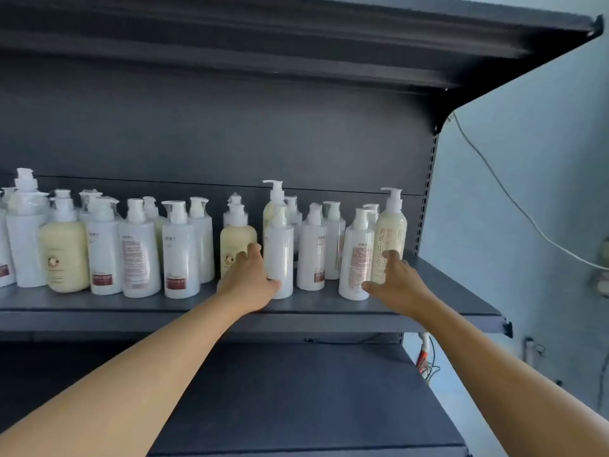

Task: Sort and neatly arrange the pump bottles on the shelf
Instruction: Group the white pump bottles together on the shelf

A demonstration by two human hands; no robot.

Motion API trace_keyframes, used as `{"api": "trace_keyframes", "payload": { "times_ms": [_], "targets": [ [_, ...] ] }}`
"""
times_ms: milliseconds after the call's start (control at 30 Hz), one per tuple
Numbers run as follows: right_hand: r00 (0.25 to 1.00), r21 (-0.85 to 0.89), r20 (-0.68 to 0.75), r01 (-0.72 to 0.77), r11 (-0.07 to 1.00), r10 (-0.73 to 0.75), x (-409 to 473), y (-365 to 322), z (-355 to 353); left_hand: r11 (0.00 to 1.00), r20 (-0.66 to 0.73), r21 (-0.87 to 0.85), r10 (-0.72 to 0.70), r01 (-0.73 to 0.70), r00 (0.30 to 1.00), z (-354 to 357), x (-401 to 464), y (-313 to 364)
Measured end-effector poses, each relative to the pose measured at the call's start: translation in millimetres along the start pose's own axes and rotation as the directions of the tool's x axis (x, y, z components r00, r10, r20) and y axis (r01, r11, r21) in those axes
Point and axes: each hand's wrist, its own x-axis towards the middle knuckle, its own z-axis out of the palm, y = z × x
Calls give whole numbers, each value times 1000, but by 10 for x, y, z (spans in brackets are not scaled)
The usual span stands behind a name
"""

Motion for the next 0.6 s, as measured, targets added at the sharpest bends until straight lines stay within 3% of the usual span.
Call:
{"api": "trace_keyframes", "payload": {
  "times_ms": [233, 600],
  "targets": [
    [999, 157, 28, -44, 987, 40, 313, 90, 154, 993, 10, -122, -4, 5, 1000, 219, 263, -1],
    [993, 231, -48, -93, 969, 107, 616, 80, 452, 984, -17, -178, 27, -30, 999, 421, 588, -81]
  ]
}}
